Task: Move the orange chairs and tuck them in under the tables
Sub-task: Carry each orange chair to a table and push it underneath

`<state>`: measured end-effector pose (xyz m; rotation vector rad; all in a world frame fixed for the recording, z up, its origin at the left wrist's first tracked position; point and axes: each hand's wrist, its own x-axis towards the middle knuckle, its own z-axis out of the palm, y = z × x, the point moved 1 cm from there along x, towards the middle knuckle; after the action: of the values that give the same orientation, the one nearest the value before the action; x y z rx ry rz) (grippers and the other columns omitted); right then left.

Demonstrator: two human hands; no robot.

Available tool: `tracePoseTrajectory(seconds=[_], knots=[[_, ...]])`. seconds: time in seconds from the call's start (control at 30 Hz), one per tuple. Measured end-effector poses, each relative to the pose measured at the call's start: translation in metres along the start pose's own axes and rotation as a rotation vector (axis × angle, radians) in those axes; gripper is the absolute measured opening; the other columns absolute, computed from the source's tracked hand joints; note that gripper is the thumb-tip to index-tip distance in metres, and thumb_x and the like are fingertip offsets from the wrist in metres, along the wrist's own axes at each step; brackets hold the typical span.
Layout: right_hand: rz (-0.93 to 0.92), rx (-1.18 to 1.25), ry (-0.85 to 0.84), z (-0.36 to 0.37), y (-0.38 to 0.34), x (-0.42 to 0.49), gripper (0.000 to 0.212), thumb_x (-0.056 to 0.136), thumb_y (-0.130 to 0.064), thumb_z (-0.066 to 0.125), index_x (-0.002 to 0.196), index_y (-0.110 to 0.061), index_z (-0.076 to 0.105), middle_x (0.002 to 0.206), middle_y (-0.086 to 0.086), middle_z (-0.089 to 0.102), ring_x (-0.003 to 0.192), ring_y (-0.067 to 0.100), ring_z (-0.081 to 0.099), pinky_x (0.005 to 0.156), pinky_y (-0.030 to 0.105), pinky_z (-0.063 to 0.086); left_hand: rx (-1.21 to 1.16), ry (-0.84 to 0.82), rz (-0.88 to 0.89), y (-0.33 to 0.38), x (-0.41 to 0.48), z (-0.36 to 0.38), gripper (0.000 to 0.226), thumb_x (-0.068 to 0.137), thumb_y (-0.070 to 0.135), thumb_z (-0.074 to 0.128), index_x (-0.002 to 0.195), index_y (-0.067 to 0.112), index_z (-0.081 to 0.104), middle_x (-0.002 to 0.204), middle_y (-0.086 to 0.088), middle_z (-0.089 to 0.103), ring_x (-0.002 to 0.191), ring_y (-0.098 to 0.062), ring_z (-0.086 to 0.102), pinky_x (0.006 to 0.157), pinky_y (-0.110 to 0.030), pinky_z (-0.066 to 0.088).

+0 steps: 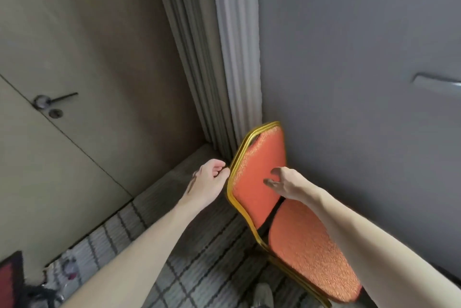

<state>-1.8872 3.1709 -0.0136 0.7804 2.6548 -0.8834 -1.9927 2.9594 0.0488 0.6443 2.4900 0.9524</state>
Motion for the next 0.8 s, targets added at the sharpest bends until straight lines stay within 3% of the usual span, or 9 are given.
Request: tracePoseTrajectory(seconds=[0.17,0.33,0.43,0.53,0.63,0.7,0.8], knots=[[0.053,0.052,0.047,-0.043,0.004,0.066,0.058,0.098,-0.052,0.052,0.135,-0.008,0.055,0.135,0.013,0.059,0.119,0.029,0.059,0.099,0.041,0.048,0.209,-0.164,0.201,0.035,0.132,0.000,0.041,0.099,0.048,0.047,0.133,0.027,0.055,0.132,0.010,0.059,0.122,-0.010,0.053,0.102,-0.035,0.044],[0.205,0.111,0.053,-0.046,0.028,0.101,0.047,0.093,-0.056,0.053,0.115,-0.015,0.064,0.112,0.004,0.067,0.096,0.026,0.064,0.086,0.043,0.054,0.552,-0.400,0.556,0.055,0.232,0.042,0.042,0.098,0.043,0.049,0.136,0.026,0.052,0.139,0.003,0.054,0.130,-0.018,0.047,0.105,-0.040,0.041],[0.398,0.218,0.097,-0.040,0.042,0.114,0.050,0.097,-0.051,0.053,0.127,-0.012,0.061,0.124,0.007,0.066,0.108,0.027,0.064,0.093,0.037,0.052,0.620,-0.529,0.793,0.067,0.300,0.070,0.047,0.097,0.040,0.052,0.142,0.025,0.048,0.143,0.001,0.050,0.135,-0.020,0.040,0.109,-0.039,0.035],[0.617,0.360,0.167,-0.032,0.041,0.117,0.058,0.096,-0.052,0.053,0.139,-0.013,0.054,0.140,0.007,0.058,0.124,0.024,0.057,0.098,0.028,0.045,0.653,-0.618,0.973,0.075,0.356,0.097,0.038,0.097,0.042,0.051,0.130,0.024,0.058,0.132,0.000,0.059,0.126,-0.021,0.048,0.106,-0.040,0.040],[0.800,0.498,0.266,-0.021,0.015,0.115,0.058,0.096,-0.053,0.053,0.139,-0.015,0.054,0.140,0.005,0.057,0.123,0.023,0.057,0.096,0.025,0.042,0.758,-0.740,1.213,0.080,0.381,0.110,0.033,0.097,0.047,0.049,0.111,0.023,0.066,0.111,0.001,0.067,0.108,-0.021,0.059,0.094,-0.038,0.047],[0.872,0.583,0.313,-0.014,-0.018,0.120,0.055,0.094,-0.055,0.055,0.133,-0.017,0.060,0.133,0.003,0.062,0.116,0.022,0.061,0.092,0.025,0.046,0.863,-0.874,1.402,0.076,0.385,0.110,0.035,0.097,0.050,0.047,0.105,0.023,0.069,0.105,0.004,0.070,0.103,-0.019,0.063,0.089,-0.035,0.050],[0.887,0.713,0.374,-0.001,-0.061,0.133,0.049,0.092,-0.059,0.055,0.115,-0.019,0.071,0.110,-0.001,0.072,0.097,0.016,0.067,0.082,0.028,0.054,0.873,-1.036,1.548,0.063,0.377,0.109,0.040,0.098,0.053,0.045,0.103,0.024,0.072,0.101,0.007,0.073,0.098,-0.016,0.065,0.081,-0.031,0.049]])
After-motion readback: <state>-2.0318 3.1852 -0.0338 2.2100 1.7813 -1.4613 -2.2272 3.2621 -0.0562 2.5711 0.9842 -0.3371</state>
